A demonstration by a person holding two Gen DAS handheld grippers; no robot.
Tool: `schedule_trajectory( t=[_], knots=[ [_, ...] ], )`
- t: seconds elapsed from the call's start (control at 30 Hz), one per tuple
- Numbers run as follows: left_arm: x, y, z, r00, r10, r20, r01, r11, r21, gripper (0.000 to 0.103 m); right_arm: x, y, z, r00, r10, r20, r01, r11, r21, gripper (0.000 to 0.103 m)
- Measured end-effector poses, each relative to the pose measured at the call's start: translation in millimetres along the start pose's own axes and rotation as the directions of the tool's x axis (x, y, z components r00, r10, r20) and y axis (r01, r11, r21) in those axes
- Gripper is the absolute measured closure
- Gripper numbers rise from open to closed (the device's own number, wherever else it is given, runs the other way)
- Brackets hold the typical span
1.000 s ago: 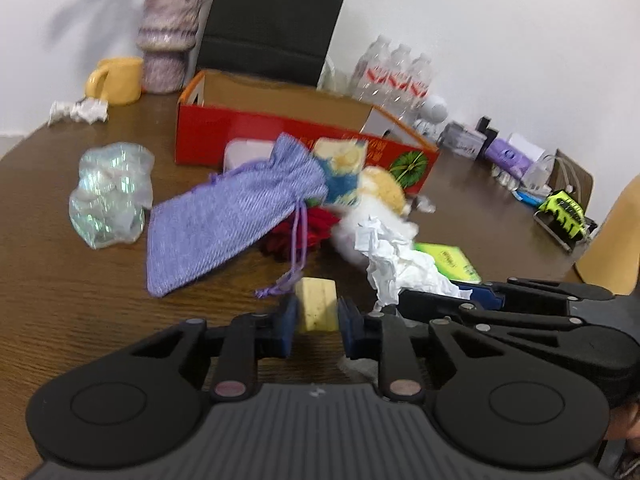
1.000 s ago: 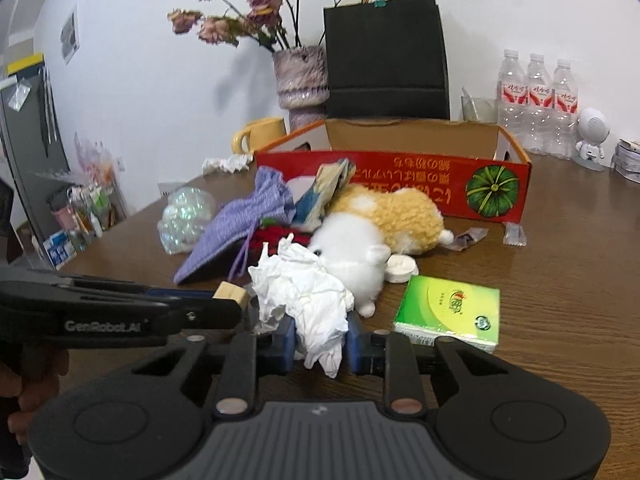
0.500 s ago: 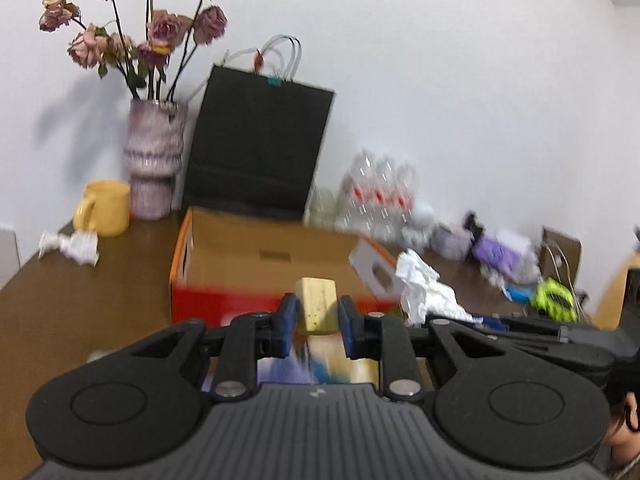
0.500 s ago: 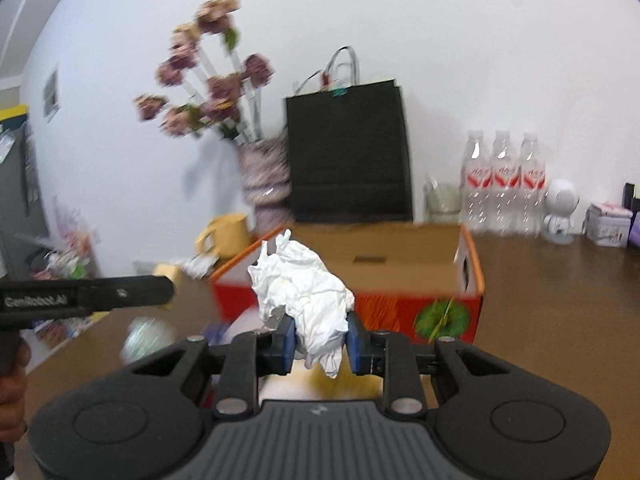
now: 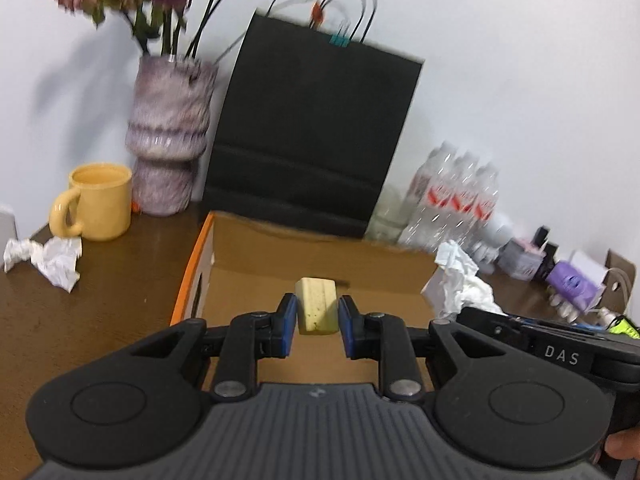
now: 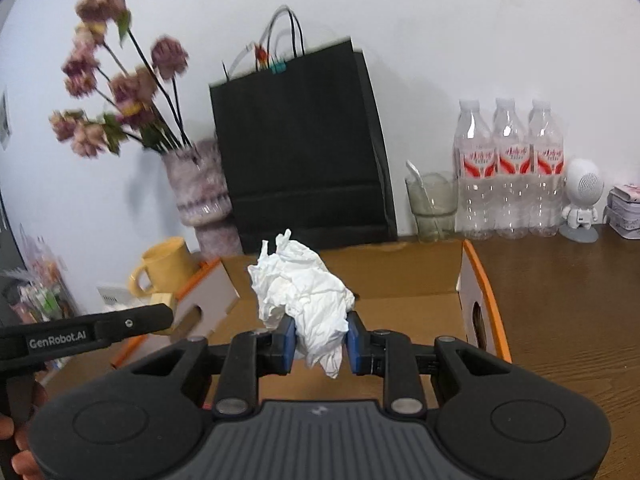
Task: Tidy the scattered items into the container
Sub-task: 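Drop white tissue from right gripper while left drops yellow sponge into box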
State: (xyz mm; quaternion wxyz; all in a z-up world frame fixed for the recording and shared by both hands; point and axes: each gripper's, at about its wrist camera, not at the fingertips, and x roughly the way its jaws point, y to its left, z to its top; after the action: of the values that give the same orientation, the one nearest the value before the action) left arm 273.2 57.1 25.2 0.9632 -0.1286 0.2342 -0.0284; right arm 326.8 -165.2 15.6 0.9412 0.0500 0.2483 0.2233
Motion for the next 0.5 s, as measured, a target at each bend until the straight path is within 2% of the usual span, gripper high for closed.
schedule_trajectory(
  t=[0.07, 0.1, 0.13, 0.2, 0.23, 0.27, 0.4, 0.5],
  knots=[
    [8.5, 2.9, -1.9, 1.000, 0.017, -0.021, -0.017, 1.000, 0.002, 0.079, 8.5, -1.1, -2.3, 0.999, -0.016, -0.028, 0.016, 1.000, -0.011, 0.077],
    [11.8, 3.9, -2.3, 0.999, 0.029, -0.028, -0.028, 1.000, 0.006, 0.072, 12.2, -1.1, -3.3, 0.999, -0.026, -0.039, 0.025, 0.999, -0.021, 0.076],
    [14.5, 4.1, -2.5, 0.998, 0.044, -0.037, -0.043, 0.999, 0.012, 0.062, 14.1, -0.6, -3.2, 0.998, -0.036, -0.048, 0.034, 0.999, -0.031, 0.068],
    [15.4, 3.2, -2.0, 0.996, 0.080, -0.041, -0.079, 0.997, 0.023, 0.010, 16.0, 2.5, -3.5, 0.996, -0.067, -0.063, 0.063, 0.996, -0.059, 0.041],
    [14.1, 1.7, -1.6, 0.995, 0.095, -0.031, -0.094, 0.995, 0.030, 0.001, 16.0, 3.4, -3.1, 0.994, -0.081, -0.072, 0.076, 0.995, -0.070, 0.011],
    [11.4, -0.1, -1.4, 0.994, 0.108, -0.016, -0.107, 0.994, 0.037, 0.000, 16.0, 4.5, -2.9, 0.993, -0.095, -0.073, 0.089, 0.993, -0.079, 0.000],
    [6.9, -3.0, 0.3, 0.990, 0.143, -0.009, -0.143, 0.989, 0.045, 0.000, 12.0, 6.0, -0.2, 0.990, -0.108, -0.088, 0.101, 0.992, -0.080, 0.000],
    [7.0, -3.4, 1.0, 0.990, 0.141, -0.015, -0.140, 0.989, 0.040, 0.000, 9.6, 5.9, 1.7, 0.990, -0.105, -0.089, 0.099, 0.992, -0.073, 0.000]
  ],
)
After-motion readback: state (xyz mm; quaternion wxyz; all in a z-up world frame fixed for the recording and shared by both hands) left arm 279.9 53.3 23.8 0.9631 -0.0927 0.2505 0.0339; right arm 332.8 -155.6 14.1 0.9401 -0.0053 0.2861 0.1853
